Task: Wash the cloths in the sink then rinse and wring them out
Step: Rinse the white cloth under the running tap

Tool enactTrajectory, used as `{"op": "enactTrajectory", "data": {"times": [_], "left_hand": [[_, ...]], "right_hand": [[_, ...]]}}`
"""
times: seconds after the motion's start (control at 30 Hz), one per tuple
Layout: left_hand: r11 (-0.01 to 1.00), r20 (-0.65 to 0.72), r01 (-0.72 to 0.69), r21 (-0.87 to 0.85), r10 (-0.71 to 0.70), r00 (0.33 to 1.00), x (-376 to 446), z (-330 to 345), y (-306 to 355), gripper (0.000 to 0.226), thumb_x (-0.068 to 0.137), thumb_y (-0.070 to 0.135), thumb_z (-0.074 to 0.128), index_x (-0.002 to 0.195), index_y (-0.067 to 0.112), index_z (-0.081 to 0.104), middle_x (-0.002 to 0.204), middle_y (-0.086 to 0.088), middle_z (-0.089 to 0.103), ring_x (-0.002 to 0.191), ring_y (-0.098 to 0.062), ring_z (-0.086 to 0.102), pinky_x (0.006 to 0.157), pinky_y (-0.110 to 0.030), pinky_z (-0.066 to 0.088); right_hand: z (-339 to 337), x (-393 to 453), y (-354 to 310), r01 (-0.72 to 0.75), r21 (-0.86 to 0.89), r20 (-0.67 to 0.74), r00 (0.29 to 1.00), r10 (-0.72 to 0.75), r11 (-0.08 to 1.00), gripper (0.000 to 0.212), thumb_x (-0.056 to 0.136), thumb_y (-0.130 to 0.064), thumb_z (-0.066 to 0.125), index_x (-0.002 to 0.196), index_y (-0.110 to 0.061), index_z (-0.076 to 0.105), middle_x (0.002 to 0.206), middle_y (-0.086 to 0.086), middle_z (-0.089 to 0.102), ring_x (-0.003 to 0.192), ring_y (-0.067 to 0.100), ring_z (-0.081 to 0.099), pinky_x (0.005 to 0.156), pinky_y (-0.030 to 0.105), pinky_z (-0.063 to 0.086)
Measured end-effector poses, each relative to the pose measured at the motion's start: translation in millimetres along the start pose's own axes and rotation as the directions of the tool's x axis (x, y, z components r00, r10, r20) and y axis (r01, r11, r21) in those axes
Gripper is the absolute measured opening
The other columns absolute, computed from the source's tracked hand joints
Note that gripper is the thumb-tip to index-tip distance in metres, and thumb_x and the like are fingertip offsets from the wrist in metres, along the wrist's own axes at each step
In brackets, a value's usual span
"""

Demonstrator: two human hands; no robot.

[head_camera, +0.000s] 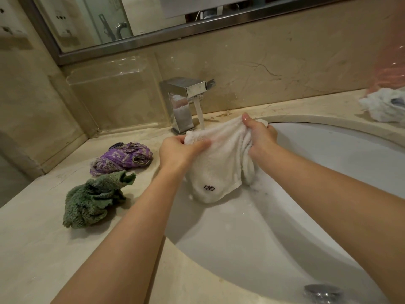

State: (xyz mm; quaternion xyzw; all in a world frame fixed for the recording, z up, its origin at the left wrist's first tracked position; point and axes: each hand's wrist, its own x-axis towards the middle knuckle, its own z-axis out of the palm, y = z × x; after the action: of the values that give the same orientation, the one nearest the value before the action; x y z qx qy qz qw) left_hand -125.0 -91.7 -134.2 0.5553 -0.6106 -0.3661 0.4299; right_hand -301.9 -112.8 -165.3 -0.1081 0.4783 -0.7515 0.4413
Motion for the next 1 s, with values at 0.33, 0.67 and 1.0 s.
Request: {"op": "enactTrajectory", "data": {"times": [0.33, 0.67, 1.0], "left_hand": [[0.937, 0.03, 0.05, -0.345, -0.042, 0.999, 8.6, -1.0, 3.5, 0.011, 0.086, 0.008, 0.058, 0.079, 0.007, 0.066, 0.082, -0.009, 0.065, 0.077, -0.02, 0.06, 0.073, -0.032, 0.05], [0.861, -0.152, -0.041, -0.506, -0.043, 0.987, 8.3, -6.4, 2.2, 0.012, 0.077, 0.009, 0.079, 0.086, 0.01, 0.071, 0.085, -0.007, 0.073, 0.079, -0.017, 0.071, 0.066, -0.022, 0.057], [0.891, 0.132, -0.041, -0.453, 0.113, 0.985, 1.7, -1.6, 7.1, 0.039, 0.094, 0.005, 0.05, 0.13, 0.016, 0.06, 0.12, 0.005, 0.068, 0.104, -0.005, 0.065, 0.076, -0.008, 0.051]], "right_hand": [[-0.3, 5.9, -6.6, 0.006, 0.086, 0.044, 0.999, -0.01, 0.996, 0.07, 0.069, -0.027, 0.086, 0.129, -0.012, 0.053, 0.113, 0.006, 0.067, 0.101, 0.027, 0.066, 0.094, 0.044, 0.053], [-2.9, 12.3, -6.7, 0.024, 0.091, 0.046, 0.999, -0.028, 0.996, 0.071, 0.075, -0.029, 0.082, 0.136, -0.015, 0.048, 0.119, 0.005, 0.064, 0.108, 0.026, 0.062, 0.098, 0.044, 0.05], [-13.1, 32.7, -10.8, 0.038, 0.153, -0.006, 0.999, -0.037, 0.988, 0.064, 0.063, -0.036, 0.088, 0.118, -0.013, 0.064, 0.103, 0.005, 0.073, 0.092, 0.027, 0.07, 0.087, 0.044, 0.056]]}}
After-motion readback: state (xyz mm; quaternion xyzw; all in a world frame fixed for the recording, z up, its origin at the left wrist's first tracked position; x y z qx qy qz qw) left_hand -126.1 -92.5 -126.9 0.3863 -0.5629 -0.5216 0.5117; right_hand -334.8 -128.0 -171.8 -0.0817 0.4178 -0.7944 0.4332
